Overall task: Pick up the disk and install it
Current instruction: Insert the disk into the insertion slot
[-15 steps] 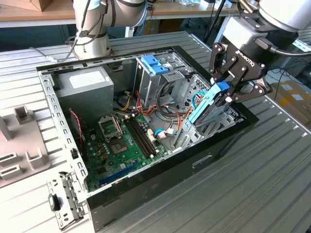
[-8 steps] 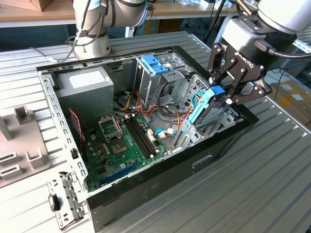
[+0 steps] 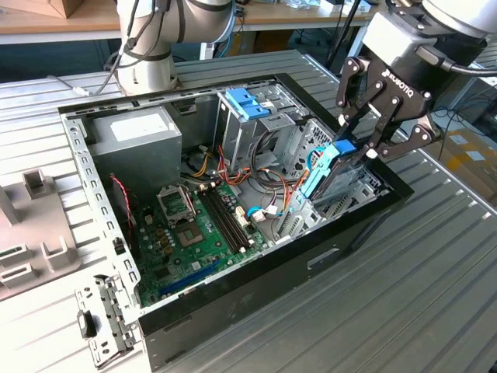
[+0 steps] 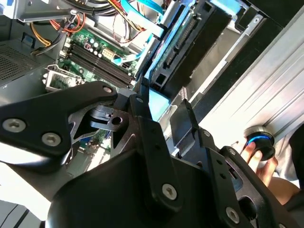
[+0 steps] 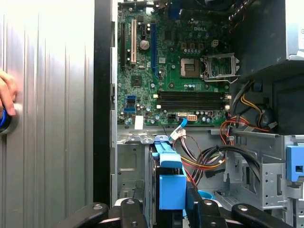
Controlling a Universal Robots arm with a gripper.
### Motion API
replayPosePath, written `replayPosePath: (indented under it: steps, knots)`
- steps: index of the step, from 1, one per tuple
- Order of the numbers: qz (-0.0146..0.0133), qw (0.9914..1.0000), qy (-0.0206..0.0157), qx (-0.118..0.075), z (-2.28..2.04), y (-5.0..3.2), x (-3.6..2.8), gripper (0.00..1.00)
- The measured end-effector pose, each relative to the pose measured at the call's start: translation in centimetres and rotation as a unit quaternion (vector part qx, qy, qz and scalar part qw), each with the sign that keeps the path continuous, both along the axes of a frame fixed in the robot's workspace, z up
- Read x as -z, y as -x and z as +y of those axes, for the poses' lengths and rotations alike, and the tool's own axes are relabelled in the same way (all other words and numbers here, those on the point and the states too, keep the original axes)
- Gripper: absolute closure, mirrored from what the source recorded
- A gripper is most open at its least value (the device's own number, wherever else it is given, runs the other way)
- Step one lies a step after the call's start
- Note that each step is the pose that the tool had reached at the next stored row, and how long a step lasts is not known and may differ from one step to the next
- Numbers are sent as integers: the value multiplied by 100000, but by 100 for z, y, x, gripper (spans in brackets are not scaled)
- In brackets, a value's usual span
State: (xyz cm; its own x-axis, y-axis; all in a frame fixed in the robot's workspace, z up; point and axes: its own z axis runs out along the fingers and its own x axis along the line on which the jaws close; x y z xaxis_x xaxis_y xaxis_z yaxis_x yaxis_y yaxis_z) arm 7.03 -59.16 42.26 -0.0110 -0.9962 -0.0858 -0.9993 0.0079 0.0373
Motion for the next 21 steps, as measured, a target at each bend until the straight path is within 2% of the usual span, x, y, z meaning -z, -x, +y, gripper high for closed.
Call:
replayPosePath:
  steps: [3,5,7,8,9,13,18,21]
  knots:
    - [-1,100000,-50,0,0,0,-14,56]
    - [-1,99999,-317,3,1,0,-14,56]
    - [11,99999,-382,1,3,0,-10,56]
    - [28,99999,-421,2,4,0,-6,64]
    - [44,99999,-445,0,4,0,-2,64]
    - [144,99998,-563,-1,4,0,27,88]
    - [287,99998,-634,3,3,0,66,89]
    - [519,99997,-645,0,-9,-5,99,89]
